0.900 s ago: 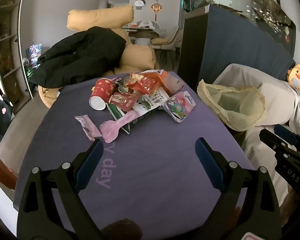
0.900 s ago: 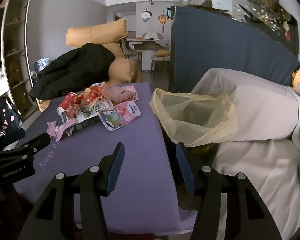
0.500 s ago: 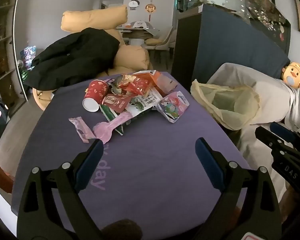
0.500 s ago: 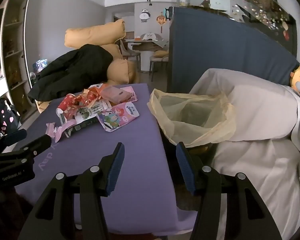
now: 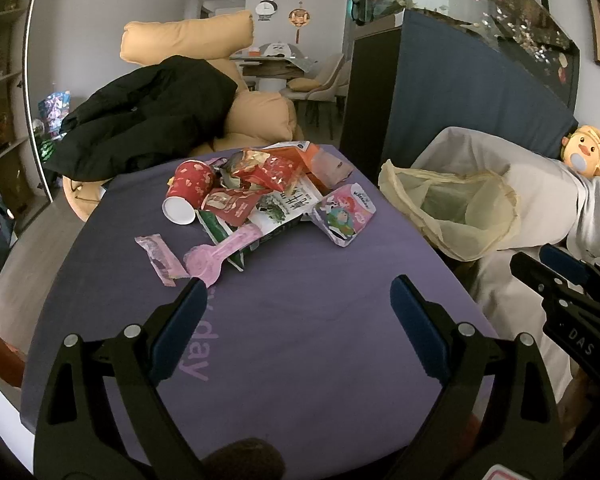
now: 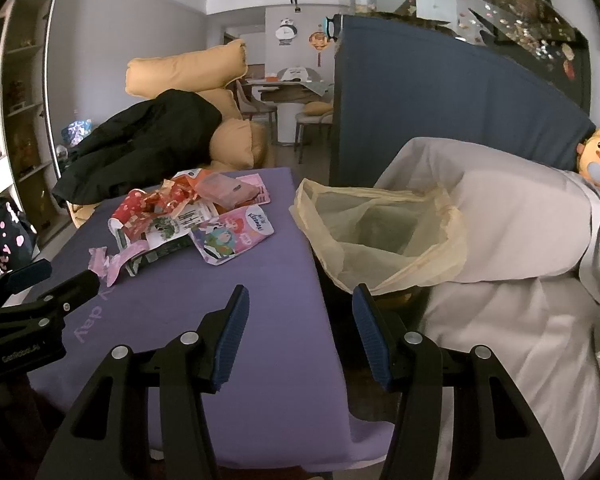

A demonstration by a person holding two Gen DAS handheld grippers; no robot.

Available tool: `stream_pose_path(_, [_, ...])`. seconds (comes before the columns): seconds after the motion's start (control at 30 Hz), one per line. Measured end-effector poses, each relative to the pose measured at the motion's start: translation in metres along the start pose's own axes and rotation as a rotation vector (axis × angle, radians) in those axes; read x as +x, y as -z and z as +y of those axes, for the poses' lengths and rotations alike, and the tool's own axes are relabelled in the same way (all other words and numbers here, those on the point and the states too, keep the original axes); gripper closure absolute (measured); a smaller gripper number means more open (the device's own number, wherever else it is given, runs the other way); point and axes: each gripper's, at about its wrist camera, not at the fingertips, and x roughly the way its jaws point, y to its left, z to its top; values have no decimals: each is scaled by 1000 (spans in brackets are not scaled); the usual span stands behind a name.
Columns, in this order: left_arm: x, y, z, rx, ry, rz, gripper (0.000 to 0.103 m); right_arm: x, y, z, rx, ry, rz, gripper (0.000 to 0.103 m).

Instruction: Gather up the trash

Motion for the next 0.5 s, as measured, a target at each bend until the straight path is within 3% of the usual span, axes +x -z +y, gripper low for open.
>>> stream_pose_path(0.5, [2, 0, -2, 11, 39, 1, 15, -4, -1, -6, 18, 28, -9, 52])
